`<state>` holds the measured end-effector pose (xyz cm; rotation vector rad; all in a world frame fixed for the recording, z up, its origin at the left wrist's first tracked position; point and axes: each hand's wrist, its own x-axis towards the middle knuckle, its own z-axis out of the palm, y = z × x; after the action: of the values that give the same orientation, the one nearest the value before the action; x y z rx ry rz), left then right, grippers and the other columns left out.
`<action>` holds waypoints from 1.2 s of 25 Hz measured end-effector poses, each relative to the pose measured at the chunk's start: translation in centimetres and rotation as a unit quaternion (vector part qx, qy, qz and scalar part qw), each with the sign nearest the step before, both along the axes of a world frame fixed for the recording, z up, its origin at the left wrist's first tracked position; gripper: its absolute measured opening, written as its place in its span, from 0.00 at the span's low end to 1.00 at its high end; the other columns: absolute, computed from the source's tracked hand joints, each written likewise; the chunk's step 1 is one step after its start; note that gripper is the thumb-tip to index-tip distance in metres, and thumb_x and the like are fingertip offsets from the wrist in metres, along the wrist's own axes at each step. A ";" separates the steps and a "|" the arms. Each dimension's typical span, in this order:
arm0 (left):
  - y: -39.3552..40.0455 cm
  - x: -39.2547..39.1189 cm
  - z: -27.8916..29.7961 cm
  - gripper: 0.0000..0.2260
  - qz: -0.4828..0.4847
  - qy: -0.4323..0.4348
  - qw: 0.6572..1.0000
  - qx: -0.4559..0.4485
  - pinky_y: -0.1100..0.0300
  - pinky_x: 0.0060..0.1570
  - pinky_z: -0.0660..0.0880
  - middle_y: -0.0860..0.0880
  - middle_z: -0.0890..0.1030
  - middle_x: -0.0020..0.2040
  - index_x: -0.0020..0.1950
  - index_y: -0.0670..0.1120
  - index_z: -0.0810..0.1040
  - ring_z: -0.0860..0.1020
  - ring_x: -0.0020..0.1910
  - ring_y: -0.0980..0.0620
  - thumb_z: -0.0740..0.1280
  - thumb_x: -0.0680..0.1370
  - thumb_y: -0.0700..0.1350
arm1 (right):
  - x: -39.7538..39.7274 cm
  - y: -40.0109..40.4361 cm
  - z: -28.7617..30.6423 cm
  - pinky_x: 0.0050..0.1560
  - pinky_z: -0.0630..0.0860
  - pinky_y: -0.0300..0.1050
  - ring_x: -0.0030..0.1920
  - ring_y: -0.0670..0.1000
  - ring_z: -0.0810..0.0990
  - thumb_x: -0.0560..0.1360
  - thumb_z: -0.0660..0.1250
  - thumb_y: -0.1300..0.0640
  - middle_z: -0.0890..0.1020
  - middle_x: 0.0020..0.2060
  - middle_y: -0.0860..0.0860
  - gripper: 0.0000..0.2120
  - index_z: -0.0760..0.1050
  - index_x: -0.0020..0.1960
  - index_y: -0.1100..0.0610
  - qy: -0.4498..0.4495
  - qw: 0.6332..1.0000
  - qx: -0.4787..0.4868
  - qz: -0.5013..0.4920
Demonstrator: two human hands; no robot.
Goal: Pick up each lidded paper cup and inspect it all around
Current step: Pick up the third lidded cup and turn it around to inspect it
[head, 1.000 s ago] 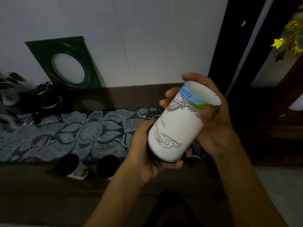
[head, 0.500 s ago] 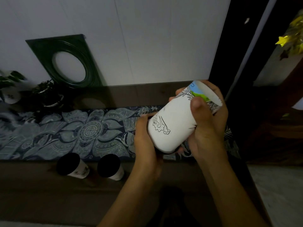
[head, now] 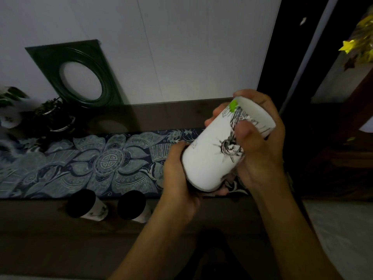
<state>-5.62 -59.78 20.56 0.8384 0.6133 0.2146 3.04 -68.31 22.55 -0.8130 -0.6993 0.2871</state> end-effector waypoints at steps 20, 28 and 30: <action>0.5 2.0 -2.0 0.16 0.138 -0.045 0.970 0.193 0.30 0.41 0.78 0.45 0.86 0.44 0.40 0.56 0.84 0.81 0.51 0.28 0.57 0.76 0.55 | 0.5 -0.1 -2.3 0.49 0.82 0.51 0.51 0.59 0.84 0.64 0.78 0.52 0.85 0.49 0.55 0.28 0.71 0.60 0.57 0.127 0.989 0.008 -0.076; 0.4 1.5 -0.3 0.24 -0.050 0.045 0.997 0.032 0.54 0.30 0.76 0.40 0.86 0.39 0.44 0.46 0.86 0.82 0.32 0.40 0.54 0.79 0.57 | 1.9 -0.7 -1.8 0.48 0.81 0.52 0.50 0.58 0.84 0.63 0.78 0.43 0.84 0.47 0.54 0.31 0.72 0.59 0.56 0.021 1.000 -0.006 -0.013; -0.1 2.0 -0.8 0.18 0.082 0.008 0.988 0.129 0.51 0.32 0.77 0.46 0.86 0.41 0.43 0.52 0.83 0.83 0.38 0.39 0.55 0.79 0.55 | 1.3 0.0 -2.3 0.49 0.81 0.52 0.49 0.59 0.84 0.65 0.77 0.45 0.83 0.47 0.55 0.31 0.70 0.60 0.59 0.065 0.996 0.037 -0.040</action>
<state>-3.61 -59.93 19.73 1.0402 0.6796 0.4439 4.36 -68.33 20.25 -0.7431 -0.5509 0.2390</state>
